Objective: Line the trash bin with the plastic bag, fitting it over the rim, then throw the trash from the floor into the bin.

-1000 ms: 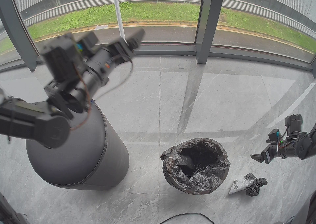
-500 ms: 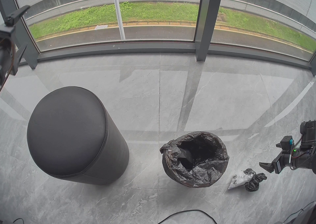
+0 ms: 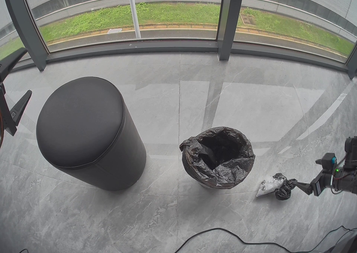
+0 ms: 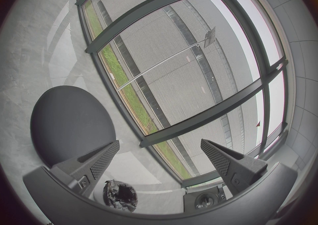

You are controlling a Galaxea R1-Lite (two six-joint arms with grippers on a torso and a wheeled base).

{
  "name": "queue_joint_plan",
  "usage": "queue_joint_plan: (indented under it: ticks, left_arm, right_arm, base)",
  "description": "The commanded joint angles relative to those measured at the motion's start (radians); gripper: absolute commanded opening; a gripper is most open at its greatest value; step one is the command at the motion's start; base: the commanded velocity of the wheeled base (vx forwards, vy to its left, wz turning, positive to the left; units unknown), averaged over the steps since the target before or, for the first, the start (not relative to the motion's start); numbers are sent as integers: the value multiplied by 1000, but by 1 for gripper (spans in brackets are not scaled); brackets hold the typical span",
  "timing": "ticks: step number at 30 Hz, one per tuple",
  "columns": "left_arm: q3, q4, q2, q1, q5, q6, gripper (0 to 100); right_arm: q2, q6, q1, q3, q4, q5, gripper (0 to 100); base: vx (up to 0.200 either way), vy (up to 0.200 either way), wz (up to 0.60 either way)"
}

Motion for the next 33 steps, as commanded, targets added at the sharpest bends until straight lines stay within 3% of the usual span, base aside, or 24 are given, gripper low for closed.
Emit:
queue_joint_plan:
  ticks: [1, 4, 10, 14, 18, 20, 24, 28, 32, 33]
  left_arm:
    - [122, 3, 6, 3, -114, 33, 100]
    - [157, 3, 45, 2, -212, 36, 100]
    - [197, 3, 134, 3, -265, 57, 100]
    - [277, 3, 172, -23, -321, 143, 100]
    - [333, 3, 229, -101, -417, 246, 100]
    - [315, 3, 295, -124, -468, 346, 100]
    - [241, 3, 393, -146, -479, 427, 100]
    - [137, -1, 500, -247, -485, 461, 100]
    - [28, -2, 652, -397, -491, 443, 100]
    - [25, -2, 658, -400, -491, 443, 100]
  right_arm:
    - [286, -5, 2, -272, -2, 6, 100]
    - [493, -6, 25, -449, -8, 6, 100]
    - [697, -3, 42, -568, -17, 6, 100]
    - [781, -5, 42, -631, -17, 6, 100]
    - [813, -3, 82, -719, -19, 11, 100]
    - [806, 1, 145, -791, -22, 25, 100]
    - [772, 28, 231, -834, -24, 28, 100]
    - [712, 87, 289, -814, -24, 25, 100]
    - [659, 104, 281, -757, -27, 25, 100]
    - [657, 104, 281, -754, -27, 25, 100]
  base:
    - [0, 0, 0]
    - [0, 0, 0]
    - [0, 0, 0]
    - [0, 0, 0]
    - [0, 0, 0]
    - [0, 0, 0]
    - [0, 0, 0]
    - [0, 0, 0]
    - [0, 0, 0]
    - [0, 0, 0]
